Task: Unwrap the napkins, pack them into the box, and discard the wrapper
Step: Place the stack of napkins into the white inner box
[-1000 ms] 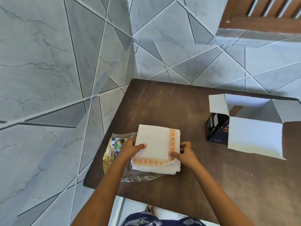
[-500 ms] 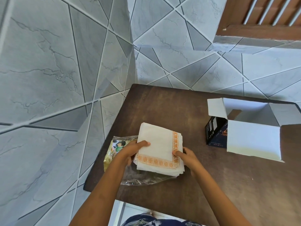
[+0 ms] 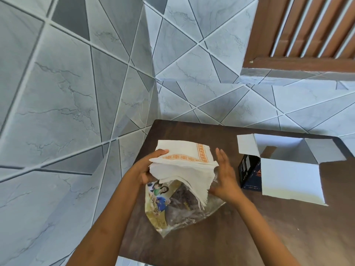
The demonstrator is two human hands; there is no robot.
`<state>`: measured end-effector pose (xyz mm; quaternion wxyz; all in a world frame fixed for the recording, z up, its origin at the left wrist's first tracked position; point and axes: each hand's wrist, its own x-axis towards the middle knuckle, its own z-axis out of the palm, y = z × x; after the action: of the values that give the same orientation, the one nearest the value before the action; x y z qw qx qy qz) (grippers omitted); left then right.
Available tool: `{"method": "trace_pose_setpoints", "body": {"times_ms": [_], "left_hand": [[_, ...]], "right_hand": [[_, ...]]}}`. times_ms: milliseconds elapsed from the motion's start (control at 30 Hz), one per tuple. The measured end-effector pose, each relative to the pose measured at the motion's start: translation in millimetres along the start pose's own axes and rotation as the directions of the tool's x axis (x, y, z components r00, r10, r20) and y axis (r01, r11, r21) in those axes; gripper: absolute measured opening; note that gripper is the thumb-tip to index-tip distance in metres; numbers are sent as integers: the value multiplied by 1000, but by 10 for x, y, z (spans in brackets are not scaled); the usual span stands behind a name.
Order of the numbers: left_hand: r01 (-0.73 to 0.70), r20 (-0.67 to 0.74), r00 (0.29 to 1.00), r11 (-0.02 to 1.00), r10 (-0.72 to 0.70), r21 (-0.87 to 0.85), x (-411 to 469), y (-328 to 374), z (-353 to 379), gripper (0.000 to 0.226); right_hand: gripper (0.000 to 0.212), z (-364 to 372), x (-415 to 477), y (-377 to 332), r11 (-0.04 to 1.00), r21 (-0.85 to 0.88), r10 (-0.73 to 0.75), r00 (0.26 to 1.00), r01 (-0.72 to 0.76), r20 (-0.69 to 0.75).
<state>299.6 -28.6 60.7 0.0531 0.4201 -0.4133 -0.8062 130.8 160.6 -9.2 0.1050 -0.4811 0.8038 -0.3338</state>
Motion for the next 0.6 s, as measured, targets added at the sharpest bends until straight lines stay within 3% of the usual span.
{"method": "trace_pose_setpoints", "body": {"times_ms": [167,267,367,500,600], "left_hand": [[-63,-22,998,997,63,-34,-48,-62,140,25],[-139,-47,990,984,134,-115,-75,-95,196,33],[-98,20,994,976,104,-194,-99,-55,225,38],[-49,44,997,977,60,-207,-122,-78,312,32],[-50,38,998,977,59,-205,-163,-99,394,30]], "right_hand": [[111,-44,78,-6,924,-205,-328,945,322,9],[105,-30,62,39,853,-346,-386,919,390,85],[103,-4,28,38,835,-382,-417,909,395,28],[83,-57,52,-57,893,-269,-419,886,362,-200],[68,-200,15,-113,911,-86,-412,875,404,-255]]}}
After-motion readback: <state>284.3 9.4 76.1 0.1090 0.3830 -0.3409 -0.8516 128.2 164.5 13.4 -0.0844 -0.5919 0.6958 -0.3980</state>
